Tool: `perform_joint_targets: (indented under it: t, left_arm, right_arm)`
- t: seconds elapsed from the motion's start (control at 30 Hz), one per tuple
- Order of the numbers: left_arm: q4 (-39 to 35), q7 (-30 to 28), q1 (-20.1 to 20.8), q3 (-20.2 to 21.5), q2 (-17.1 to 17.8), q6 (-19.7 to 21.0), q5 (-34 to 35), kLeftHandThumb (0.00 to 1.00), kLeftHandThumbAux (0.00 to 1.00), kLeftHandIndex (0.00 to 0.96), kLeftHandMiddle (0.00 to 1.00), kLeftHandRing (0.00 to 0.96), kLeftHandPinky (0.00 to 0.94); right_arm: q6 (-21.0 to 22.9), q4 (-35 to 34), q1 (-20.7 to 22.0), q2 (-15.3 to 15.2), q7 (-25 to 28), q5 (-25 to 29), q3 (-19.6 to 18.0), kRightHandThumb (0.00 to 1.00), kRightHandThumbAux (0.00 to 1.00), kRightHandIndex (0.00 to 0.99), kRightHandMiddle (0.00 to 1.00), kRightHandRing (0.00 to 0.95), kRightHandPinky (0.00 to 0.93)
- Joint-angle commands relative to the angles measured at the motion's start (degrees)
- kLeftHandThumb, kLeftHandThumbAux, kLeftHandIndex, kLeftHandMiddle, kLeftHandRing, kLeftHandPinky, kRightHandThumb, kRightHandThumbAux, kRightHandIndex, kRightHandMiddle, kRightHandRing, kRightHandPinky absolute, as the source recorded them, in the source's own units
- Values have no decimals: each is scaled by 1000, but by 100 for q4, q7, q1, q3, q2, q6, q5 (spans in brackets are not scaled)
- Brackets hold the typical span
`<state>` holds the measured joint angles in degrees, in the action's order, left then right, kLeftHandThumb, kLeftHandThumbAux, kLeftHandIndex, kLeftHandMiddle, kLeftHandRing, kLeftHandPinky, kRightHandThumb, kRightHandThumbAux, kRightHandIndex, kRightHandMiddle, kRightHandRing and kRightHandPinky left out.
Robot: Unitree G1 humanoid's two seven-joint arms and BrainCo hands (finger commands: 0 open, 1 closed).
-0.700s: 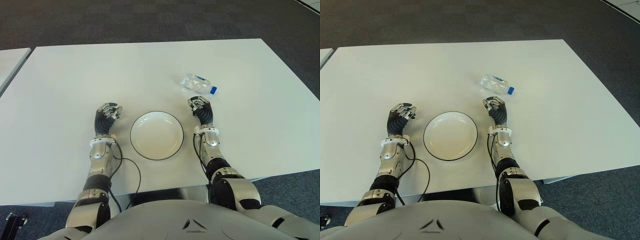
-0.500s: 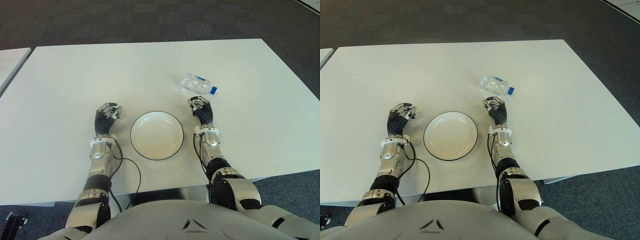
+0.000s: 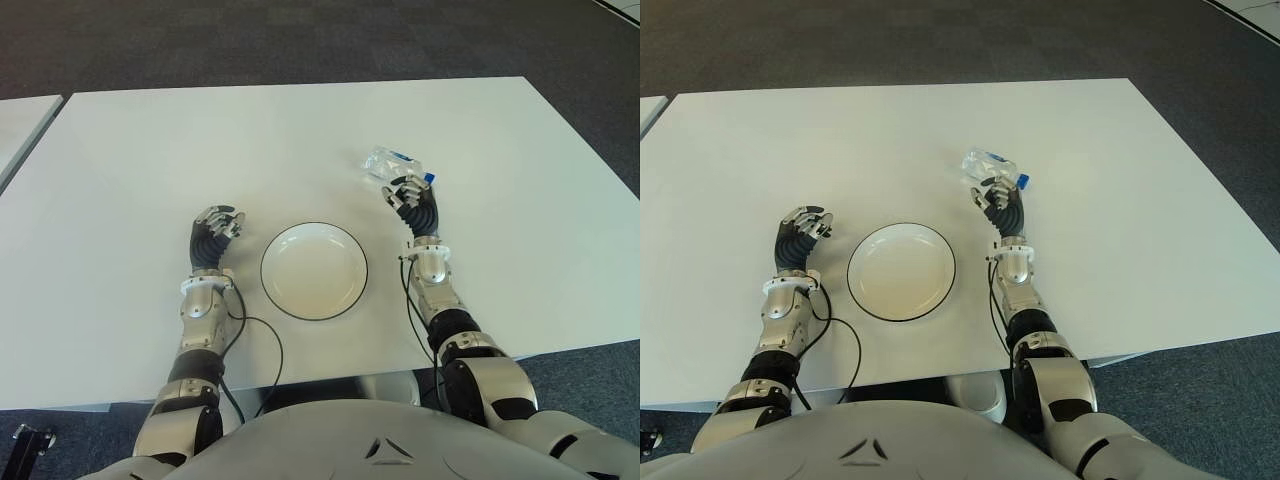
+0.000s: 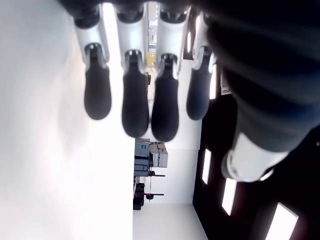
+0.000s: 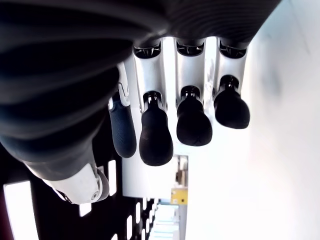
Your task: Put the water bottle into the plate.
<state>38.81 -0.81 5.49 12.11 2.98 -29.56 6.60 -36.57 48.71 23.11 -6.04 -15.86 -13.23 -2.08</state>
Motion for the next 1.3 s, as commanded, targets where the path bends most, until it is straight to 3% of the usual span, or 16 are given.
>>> perform_joint_targets:
  t: [0.03,0.07,0.27,0.3,0.4,0.63,0.73,1.03,1.3]
  left_arm:
    - [138,71,-188,-61,-98,239,-61,711,710,435,614,591,578]
    - [136,70,-191,-60,-100,237,-59,711,710,435,614,591,578]
    - [158,74,-194,-44,-107,229,-51,711,709,436,613,588,575]
    - [166,73,-192,-40,-108,227,-49,712,709,436,613,589,577]
    - [189,73,-184,-27,-104,228,-46,712,709,436,614,591,581]
    - [215,93,-180,-12,-99,235,-50,712,709,436,615,589,574]
    - [231,113,-190,-11,-93,188,-75,712,710,436,614,588,573]
    - [172,73,-229,5,-115,187,-21,712,710,436,615,591,581]
    - [146,10,-255,16,-120,154,34,712,709,436,621,599,588]
  right_arm:
    - [537,-310,36,-90,-331,-390,188,693,730,429,707,722,739]
    - [729,-486,125,-99,-420,-503,232,691,730,427,708,724,741]
    - [1424,-981,484,-244,-667,-993,445,682,725,417,504,497,477]
    - [1496,-976,520,-297,-702,-1082,492,583,682,342,431,418,402]
    - [1707,-867,659,-450,-751,-1282,612,470,623,229,313,290,282]
    - [1904,-345,1057,-721,-786,-1476,800,503,536,67,124,109,135]
    - [2338,-163,1340,-817,-648,-1660,987,560,455,24,47,41,56]
    - [3303,567,2177,-884,-501,-2050,1480,608,260,0,1,1,1]
    - [3527,1764,2824,-790,-616,-2113,1799,614,213,0,0,0,0]
